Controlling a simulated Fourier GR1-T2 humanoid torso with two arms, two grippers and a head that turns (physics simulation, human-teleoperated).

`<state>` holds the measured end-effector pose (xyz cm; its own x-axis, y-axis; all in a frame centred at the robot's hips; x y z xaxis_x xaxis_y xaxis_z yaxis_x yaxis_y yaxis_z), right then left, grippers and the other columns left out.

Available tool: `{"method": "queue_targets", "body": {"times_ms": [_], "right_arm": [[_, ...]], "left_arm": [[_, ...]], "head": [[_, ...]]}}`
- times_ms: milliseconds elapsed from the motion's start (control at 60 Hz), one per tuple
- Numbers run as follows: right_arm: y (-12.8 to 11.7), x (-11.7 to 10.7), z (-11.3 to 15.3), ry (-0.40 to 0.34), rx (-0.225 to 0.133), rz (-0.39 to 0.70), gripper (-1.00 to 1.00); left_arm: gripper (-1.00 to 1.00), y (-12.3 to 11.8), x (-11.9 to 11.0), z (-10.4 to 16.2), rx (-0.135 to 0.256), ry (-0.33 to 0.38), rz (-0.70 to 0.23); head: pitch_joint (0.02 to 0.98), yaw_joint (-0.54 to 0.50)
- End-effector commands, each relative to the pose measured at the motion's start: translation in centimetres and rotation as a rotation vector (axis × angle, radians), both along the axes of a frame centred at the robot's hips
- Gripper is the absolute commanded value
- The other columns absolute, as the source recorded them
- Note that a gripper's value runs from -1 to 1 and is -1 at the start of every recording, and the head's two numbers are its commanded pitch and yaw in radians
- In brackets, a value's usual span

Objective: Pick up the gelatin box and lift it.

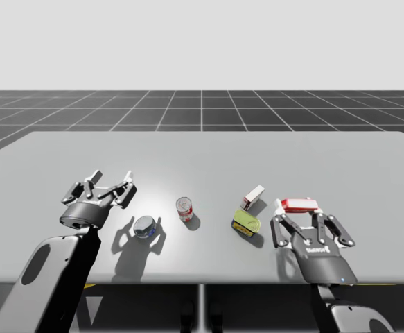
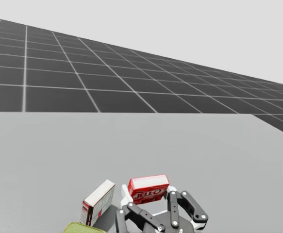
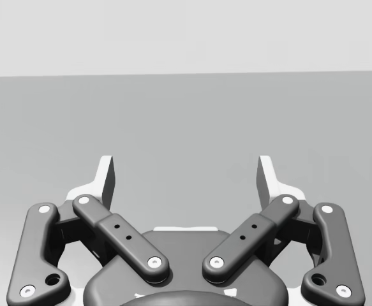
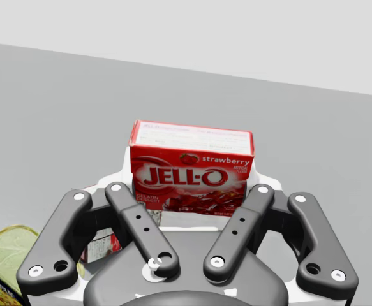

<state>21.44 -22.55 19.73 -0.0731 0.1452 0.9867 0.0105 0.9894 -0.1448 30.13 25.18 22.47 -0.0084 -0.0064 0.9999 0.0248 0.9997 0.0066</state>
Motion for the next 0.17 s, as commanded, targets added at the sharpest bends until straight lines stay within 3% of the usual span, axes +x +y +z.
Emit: {"method": "queue_targets", "body": {"times_ms": [17,167], "right_arm": [[-0.7,0.5,5.2,-0.138,0.009,-0.126,1.0],[0.0,-0.1,9.6,-0.239,-0.001,-0.11,1.0]], "left_arm": [[-1.0,0.1,0.0,0.1,-0.002,0.001,0.004],[-1.0,0.1,0.0,0.1,-0.005,0.004,0.006]], "head": [[0.461,-0.47],[0.453,-0.47]]}}
